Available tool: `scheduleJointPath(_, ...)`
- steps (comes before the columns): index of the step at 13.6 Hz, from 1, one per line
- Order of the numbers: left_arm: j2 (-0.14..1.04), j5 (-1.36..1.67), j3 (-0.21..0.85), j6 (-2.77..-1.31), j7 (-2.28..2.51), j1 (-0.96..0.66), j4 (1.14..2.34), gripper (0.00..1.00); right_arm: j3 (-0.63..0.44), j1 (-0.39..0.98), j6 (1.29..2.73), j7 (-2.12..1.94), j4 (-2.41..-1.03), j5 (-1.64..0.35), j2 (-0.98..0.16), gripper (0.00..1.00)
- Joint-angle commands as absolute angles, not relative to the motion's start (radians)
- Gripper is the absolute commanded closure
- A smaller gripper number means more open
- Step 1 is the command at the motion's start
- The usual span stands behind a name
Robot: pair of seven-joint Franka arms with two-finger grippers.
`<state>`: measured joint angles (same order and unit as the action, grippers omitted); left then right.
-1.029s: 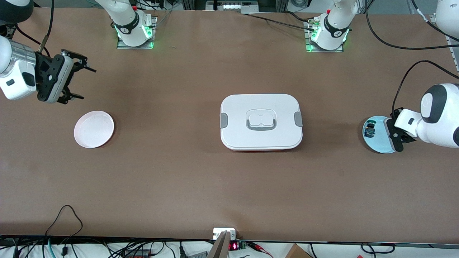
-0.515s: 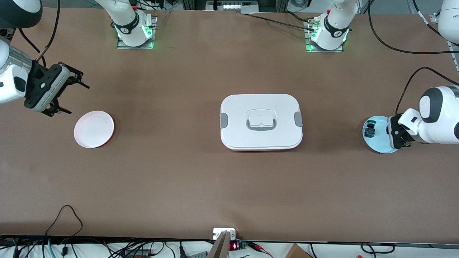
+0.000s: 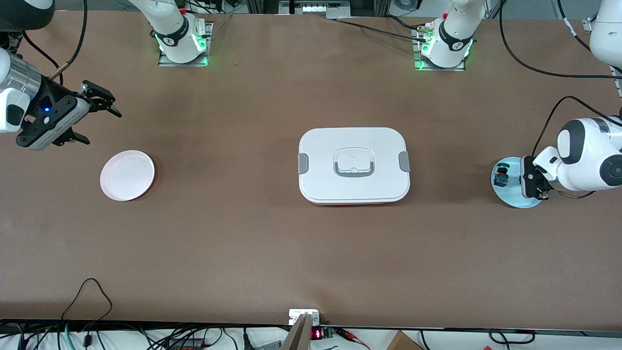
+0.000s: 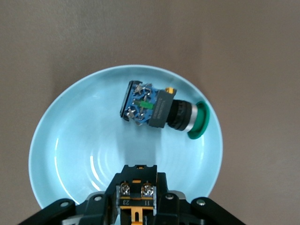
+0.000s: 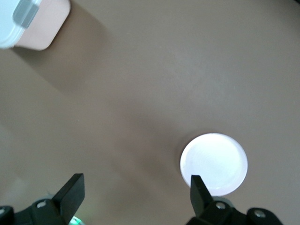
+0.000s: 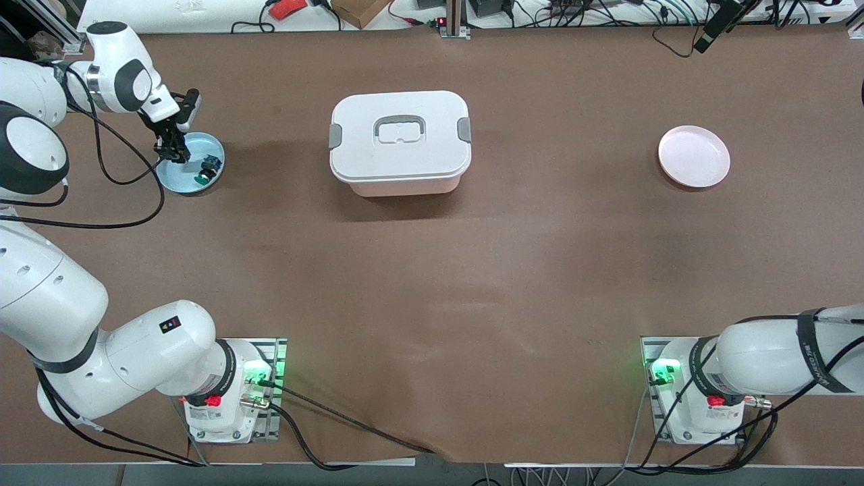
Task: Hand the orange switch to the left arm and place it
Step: 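Lower the orange switch onto the blue plate and open the left gripper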
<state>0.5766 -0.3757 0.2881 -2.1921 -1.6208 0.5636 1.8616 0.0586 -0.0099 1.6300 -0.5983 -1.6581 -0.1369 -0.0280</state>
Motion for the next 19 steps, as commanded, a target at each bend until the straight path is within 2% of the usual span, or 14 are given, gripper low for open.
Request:
scheduleJointPath(1, 0.601, -0.399, 0.301, -2.276, -1.718, 0.583, 1.865, 0.88, 0.048, 0.02, 1.621, -0.433, -1.681, -0.086, 0.006, 0.0)
scheduleJointPath(3, 0.606, -0.399, 0.301, -2.281, -1.72, 0.584, 1.865, 0.87, 0.049, 0.032, 1.621, -0.332, -1.696, -0.075, 0.018, 0.0)
scheduleJointPath(5, 0.603, -0.399, 0.301, -2.281, -1.72, 0.574, 1.862, 0.75, 0.052, 0.052, 1.62, -0.227, -1.7, -0.055, 0.017, 0.0)
scheduleJointPath(6, 0.604, -0.399, 0.302, -2.28, -1.72, 0.574, 1.862, 0.51, 0.057, 0.054, 1.62, -0.195, -1.703, -0.055, 0.017, 0.0)
scheduleJointPath(7, 0.603, -0.399, 0.304, -2.273, -1.735, 0.583, 1.862, 0.01, 0.06, 0.063, 1.618, -0.152, -1.703, -0.055, 0.018, 0.0)
scheduleJointPath(10, 0.574, -0.397, 0.327, -2.205, -1.726, 0.575, 1.839, 0.0, 0.06, 0.087, 1.569, -0.063, -1.71, -0.038, 0.058, 0.0)
scheduleJointPath(13, 0.514, -0.384, 0.356, -2.128, -1.695, 0.574, 1.833, 0.0, 0.06, 0.091, 1.597, -0.055, -1.805, -0.019, 0.129, 0.0)
scheduleJointPath(15, 0.46, -0.382, 0.382, -2.001, -1.596, 0.574, 1.807, 0.0, 0.06, 0.091, 1.6, -0.057, -1.813, -0.014, 0.138, 0.0)
scheduleJointPath(19, 0.453, -0.356, 0.446, -1.706, -1.361, 0.568, 1.657, 0.0, 0.06, 0.087, 1.601, -0.057, -1.798, -0.006, 0.121, 0.0)
